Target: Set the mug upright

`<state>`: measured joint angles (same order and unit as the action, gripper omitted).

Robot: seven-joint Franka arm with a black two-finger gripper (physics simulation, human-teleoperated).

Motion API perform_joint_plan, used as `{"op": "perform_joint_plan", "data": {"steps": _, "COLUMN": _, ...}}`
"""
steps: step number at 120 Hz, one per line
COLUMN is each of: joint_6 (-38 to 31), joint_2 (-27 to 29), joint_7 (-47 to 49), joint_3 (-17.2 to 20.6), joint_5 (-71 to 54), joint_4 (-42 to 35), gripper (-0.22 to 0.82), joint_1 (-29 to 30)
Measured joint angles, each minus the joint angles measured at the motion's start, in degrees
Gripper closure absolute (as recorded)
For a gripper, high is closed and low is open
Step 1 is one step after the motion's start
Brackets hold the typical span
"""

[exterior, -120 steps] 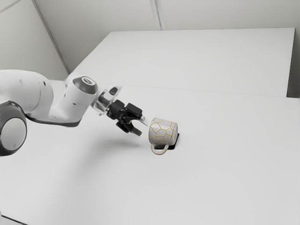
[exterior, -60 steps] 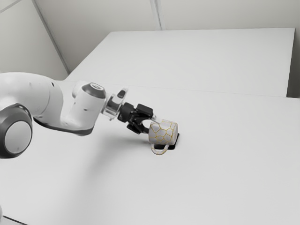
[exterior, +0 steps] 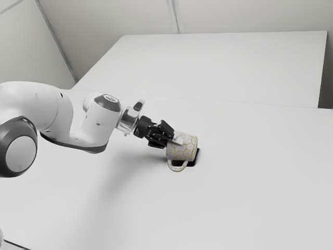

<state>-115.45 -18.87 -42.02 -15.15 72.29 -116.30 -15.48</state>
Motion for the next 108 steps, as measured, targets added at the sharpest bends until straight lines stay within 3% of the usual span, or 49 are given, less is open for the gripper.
{"op": "perform_joint_plan", "data": {"steps": 21, "joint_6": -0.2, "joint_2": 0.7, "joint_7": 0.0, "joint_3": 0.5, "joint_5": 0.2, "joint_4": 0.5, "gripper": 0.70, "joint_1": 0.0}}
{"op": "perform_joint_plan", "data": {"steps": 63, "joint_6": -1.6, "joint_2": 3.6, "joint_7": 1.0, "joint_3": 0.5, "joint_5": -1.3, "joint_4": 0.3, "gripper": 0.77, "joint_1": 0.0}}
{"op": "perform_joint_plan", "data": {"steps": 84, "joint_6": -6.6, "joint_2": 7.5, "joint_7": 6.2, "joint_3": 0.4, "joint_5": -9.1, "joint_4": -0.3, "gripper": 0.78, "joint_1": -1.5}}
{"op": "perform_joint_plan", "data": {"steps": 108, "joint_6": -10.3, "joint_2": 10.8, "joint_7": 18.7, "joint_3": 0.4, "joint_5": -29.2, "joint_4": -0.8, "gripper": 0.79, "joint_1": -3.3}}
